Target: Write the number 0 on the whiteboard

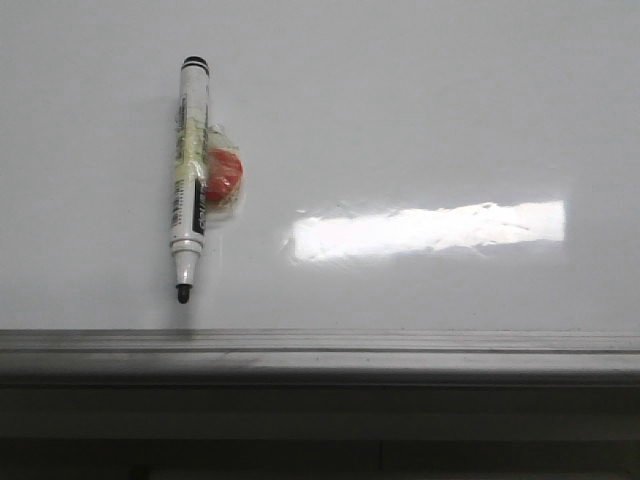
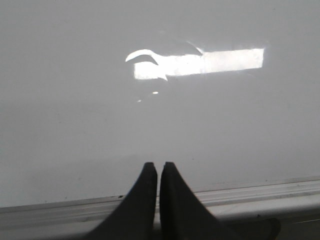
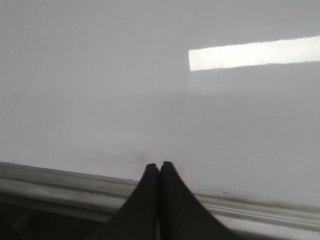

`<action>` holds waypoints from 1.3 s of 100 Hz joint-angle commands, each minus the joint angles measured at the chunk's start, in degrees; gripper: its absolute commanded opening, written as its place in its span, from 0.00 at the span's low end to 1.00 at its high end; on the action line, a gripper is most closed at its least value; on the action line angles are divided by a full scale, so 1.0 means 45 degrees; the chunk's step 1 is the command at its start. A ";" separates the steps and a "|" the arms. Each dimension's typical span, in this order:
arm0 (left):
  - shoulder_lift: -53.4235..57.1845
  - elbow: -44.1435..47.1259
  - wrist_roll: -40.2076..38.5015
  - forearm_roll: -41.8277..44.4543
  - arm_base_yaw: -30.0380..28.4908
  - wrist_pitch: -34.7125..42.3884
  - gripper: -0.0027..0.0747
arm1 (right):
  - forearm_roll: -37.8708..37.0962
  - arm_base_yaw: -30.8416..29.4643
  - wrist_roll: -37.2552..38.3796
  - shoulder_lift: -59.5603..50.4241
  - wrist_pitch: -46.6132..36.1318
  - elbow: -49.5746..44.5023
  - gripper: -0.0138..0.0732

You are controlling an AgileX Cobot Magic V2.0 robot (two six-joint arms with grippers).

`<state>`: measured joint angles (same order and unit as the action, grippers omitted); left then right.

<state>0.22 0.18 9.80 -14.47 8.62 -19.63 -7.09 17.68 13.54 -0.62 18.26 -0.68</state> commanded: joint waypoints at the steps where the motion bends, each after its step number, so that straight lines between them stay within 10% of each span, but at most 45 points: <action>1: 0.0355 0.0428 -0.0135 -0.0192 -0.0024 0.0439 0.01 | 0.0010 -0.0086 0.0002 -0.0229 -0.0350 -0.0159 0.08; 130: 0.0355 0.0428 -0.0135 0.0328 -0.0024 0.0673 0.01 | -0.0089 -0.0086 0.0002 -0.0229 -0.1294 -0.0159 0.08</action>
<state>0.22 0.18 9.80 -13.32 8.62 -19.63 -7.09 17.68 13.54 -0.62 17.46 -0.68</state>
